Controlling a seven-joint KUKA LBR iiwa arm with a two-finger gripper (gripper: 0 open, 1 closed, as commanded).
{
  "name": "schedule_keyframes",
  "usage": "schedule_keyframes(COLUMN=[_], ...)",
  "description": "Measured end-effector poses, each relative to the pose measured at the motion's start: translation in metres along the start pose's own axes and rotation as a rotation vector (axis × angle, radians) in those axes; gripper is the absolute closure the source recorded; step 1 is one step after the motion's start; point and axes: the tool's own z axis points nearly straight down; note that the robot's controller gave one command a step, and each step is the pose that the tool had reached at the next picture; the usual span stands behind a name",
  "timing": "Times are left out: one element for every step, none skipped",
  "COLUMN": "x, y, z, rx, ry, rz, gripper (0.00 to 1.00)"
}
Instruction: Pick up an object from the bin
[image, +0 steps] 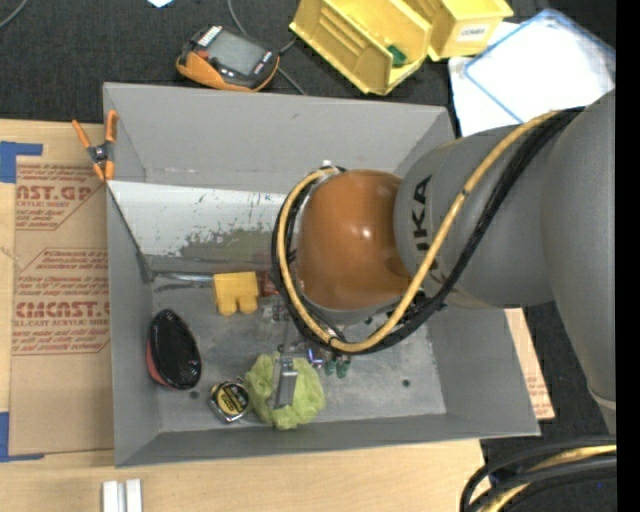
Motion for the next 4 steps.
schedule_keyframes(x=[-0.002,-0.003,0.004,-0.001], y=[-0.001,-0.041,-0.037,-0.039], z=[-0.003,0.101,0.014,0.091], rx=[-0.002,-0.001,-0.004,-0.003], ry=[-0.007,-0.007,-0.014,-0.006], rz=[0.002,-0.141,0.024,-0.127], gripper=[0.00,0.00,0.00,0.00])
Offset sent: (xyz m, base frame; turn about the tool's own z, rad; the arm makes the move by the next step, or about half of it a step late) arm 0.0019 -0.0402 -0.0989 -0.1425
